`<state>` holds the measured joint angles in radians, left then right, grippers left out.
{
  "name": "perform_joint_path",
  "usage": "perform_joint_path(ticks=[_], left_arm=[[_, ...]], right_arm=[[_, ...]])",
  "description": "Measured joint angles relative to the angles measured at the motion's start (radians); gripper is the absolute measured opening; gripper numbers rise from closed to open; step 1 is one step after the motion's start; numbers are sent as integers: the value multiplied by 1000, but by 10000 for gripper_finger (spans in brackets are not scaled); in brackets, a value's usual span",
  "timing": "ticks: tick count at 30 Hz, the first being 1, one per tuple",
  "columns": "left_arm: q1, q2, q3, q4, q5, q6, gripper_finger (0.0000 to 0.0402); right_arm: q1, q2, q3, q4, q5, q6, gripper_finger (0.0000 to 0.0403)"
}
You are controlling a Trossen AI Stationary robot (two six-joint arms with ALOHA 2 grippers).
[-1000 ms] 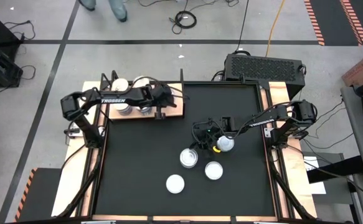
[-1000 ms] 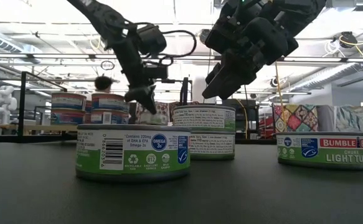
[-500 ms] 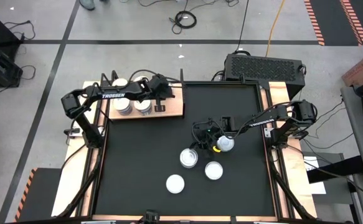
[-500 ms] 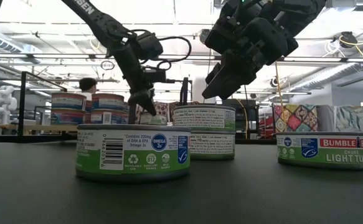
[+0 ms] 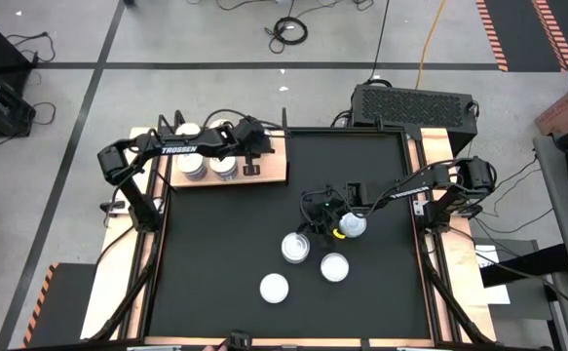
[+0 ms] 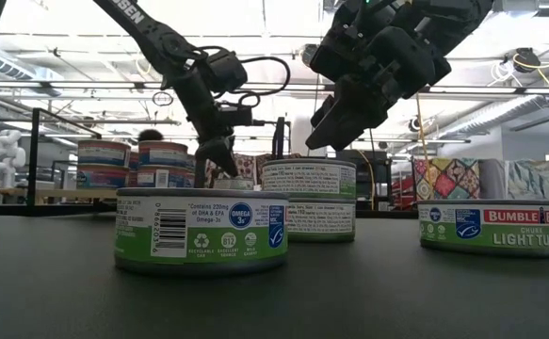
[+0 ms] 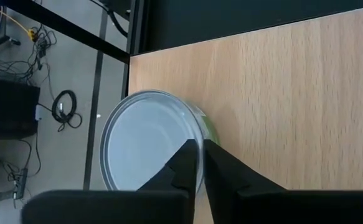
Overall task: Stack canned seafood by type on shelf
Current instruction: Put the green tuna can on the shelf, then stack the green tuna can on top of the green tuna can on the shelf
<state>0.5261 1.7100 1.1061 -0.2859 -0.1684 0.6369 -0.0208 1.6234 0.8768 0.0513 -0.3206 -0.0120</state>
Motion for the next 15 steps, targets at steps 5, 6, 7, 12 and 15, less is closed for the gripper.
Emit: perform_joint_path(ticks=[5, 6, 7, 12, 15], left_arm=[[-17, 0, 3, -1, -4, 8, 61], [-20, -1, 9, -4, -18, 1, 69], [-26, -3, 17, -11, -37, -8, 76], [-76, -103, 66, -138, -31, -78, 97], [-122, -202, 72, -221, 27, -184, 98]], right_arm=[[0, 0, 0, -2, 0, 0, 0], [0, 0, 0, -3, 0, 0, 0], [0, 0, 0, -4, 0, 0, 0], [0, 0, 0, -12, 0, 0, 0], [0, 0, 0, -13, 0, 0, 0]])
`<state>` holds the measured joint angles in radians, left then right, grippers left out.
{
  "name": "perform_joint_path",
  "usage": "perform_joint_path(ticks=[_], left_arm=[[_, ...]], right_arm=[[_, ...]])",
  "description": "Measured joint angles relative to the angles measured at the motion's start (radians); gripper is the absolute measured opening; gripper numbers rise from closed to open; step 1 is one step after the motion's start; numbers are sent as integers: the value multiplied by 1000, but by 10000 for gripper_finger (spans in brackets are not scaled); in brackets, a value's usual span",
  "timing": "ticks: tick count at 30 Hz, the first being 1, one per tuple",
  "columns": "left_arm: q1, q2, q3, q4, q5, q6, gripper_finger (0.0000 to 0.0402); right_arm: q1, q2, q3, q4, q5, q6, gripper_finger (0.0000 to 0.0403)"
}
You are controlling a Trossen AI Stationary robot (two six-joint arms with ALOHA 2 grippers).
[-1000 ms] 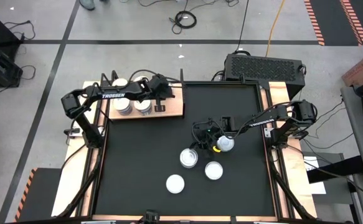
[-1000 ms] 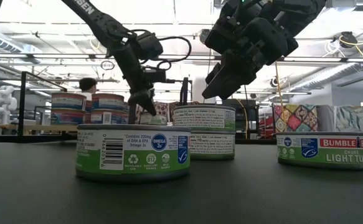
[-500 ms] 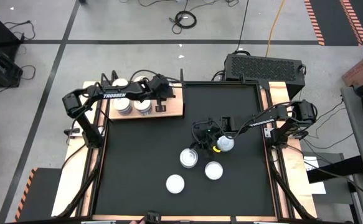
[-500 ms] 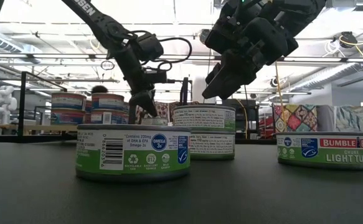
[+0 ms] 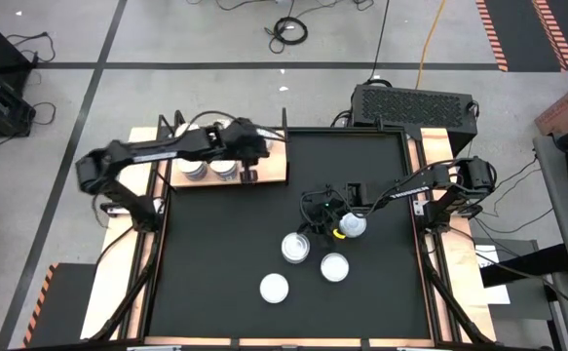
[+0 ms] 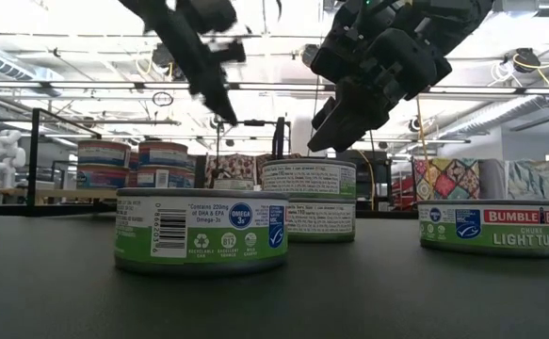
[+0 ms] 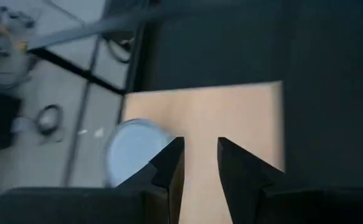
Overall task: Stack canned seafood by type on shelf
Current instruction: Stack the green tuna can on top of the green tuna can on the shelf
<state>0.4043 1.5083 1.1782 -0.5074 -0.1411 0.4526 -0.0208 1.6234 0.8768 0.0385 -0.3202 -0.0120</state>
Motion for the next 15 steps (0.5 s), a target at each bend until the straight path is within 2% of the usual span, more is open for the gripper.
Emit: perform_joint_path(ticks=[3, 5, 7, 11, 15], left_arm=[[-46, -104, -5, -75, 134, -124, 98], [-94, -165, -30, -78, 249, -200, 98], [-160, -218, -74, -75, 319, -255, 98], [-352, -303, -193, 11, 289, -357, 98], [-569, -334, -337, 230, 167, -394, 97]], right_arm=[[0, 0, 0, -2, 0, 1, 0], [7, -2, 0, -3, 1, 9, 0], [23, -12, -1, -10, 8, 11, 0], [84, -70, -1, -15, 28, 57, 0], [169, -143, -1, -35, 161, 118, 0]])
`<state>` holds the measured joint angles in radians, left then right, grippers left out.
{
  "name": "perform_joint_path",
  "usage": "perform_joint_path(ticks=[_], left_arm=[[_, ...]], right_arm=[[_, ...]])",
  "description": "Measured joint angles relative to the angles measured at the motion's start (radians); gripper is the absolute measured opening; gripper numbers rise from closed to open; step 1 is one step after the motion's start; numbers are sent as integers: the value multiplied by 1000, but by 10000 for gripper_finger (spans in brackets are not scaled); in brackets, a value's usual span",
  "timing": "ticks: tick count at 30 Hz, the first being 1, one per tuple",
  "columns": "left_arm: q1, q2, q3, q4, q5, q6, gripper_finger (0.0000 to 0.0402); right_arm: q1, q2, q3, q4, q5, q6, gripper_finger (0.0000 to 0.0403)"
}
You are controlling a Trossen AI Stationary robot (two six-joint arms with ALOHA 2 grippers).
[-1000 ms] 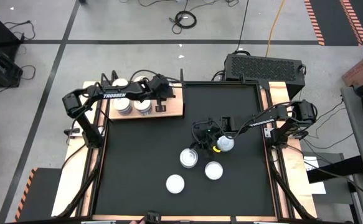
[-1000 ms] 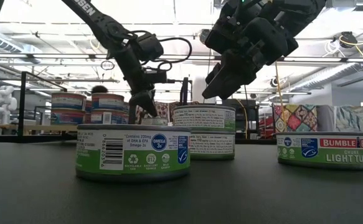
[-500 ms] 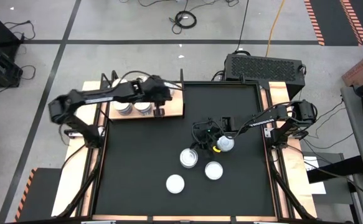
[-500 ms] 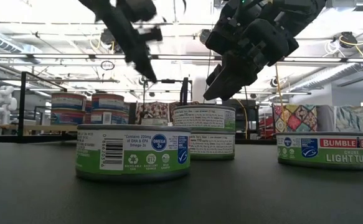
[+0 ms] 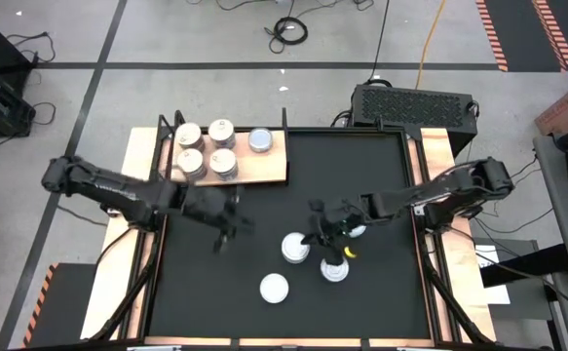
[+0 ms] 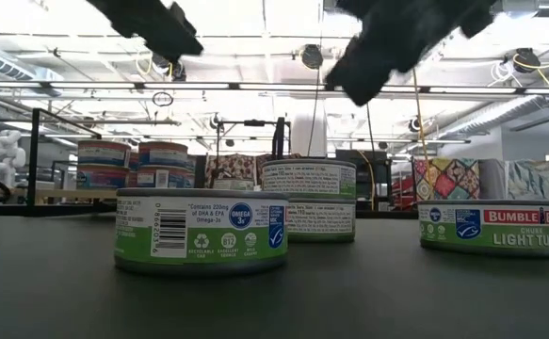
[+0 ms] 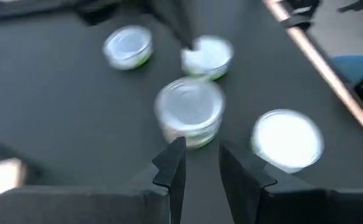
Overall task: Stack canned seafood by type on shelf
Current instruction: Stack the green tuna can on top of the green tuna can on the shelf
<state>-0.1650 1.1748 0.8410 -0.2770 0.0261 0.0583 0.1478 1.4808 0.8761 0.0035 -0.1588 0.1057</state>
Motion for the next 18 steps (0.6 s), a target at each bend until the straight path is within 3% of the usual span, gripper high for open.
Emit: perform_joint_path(ticks=[4, 9, 18], left_arm=[[-150, 42, -97, 271, -72, 8, 97], [-226, 191, -104, 496, -120, 58, 97], [-241, 455, 17, 547, -142, 186, 97]], right_arm=[[68, -64, 0, 0, 81, 71, 0], [152, -78, 1, -6, 139, 213, 0], [297, -69, 0, -38, 273, 343, 0]])
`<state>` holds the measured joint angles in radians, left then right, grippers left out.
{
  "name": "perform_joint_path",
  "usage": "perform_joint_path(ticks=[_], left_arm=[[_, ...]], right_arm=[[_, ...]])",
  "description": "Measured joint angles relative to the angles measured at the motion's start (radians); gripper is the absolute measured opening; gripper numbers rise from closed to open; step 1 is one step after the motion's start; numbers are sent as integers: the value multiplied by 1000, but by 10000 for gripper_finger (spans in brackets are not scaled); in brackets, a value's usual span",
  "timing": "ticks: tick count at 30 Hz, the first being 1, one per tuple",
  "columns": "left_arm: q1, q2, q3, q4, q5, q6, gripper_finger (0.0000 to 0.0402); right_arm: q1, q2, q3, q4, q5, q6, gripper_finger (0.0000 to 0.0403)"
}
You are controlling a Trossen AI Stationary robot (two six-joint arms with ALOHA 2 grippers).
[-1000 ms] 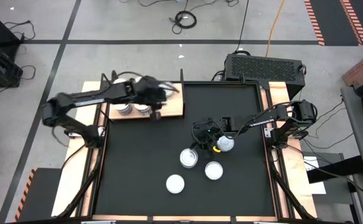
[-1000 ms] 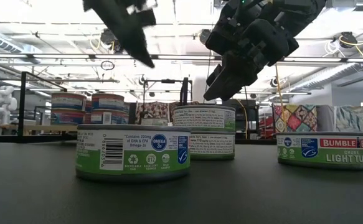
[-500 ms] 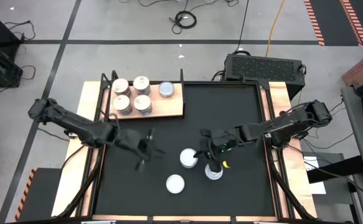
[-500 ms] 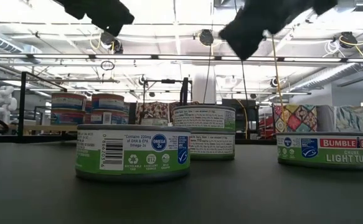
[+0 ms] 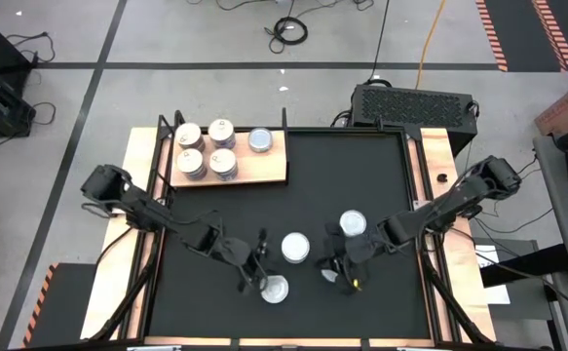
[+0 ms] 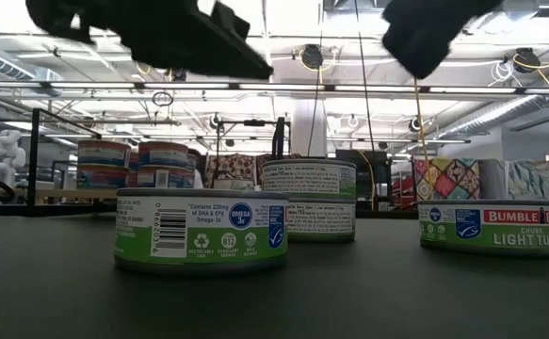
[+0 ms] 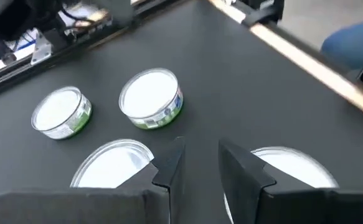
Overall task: Stack canned seafood by type on shelf
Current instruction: Stack the green tuna can on top of the green tuna can on the shelf
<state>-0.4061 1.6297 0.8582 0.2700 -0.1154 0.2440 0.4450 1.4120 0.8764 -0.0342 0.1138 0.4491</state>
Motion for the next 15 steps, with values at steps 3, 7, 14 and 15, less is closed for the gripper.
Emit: perform_joint_path(ticks=[3, 7, 14, 15], left_arm=[[0, 33, 19, -4, -19, 43, 101], [3, 68, 27, 2, -76, 125, 122], [33, 133, 26, 15, -102, 156, 176], [35, 138, 26, 17, -126, 156, 180]], right_arm=[[41, 0, 0, -7, 27, 24, 0], [75, 0, 0, -17, 70, 30, 0], [78, 0, 0, -25, 70, 20, 0], [78, 0, 0, -27, 70, 20, 0]])
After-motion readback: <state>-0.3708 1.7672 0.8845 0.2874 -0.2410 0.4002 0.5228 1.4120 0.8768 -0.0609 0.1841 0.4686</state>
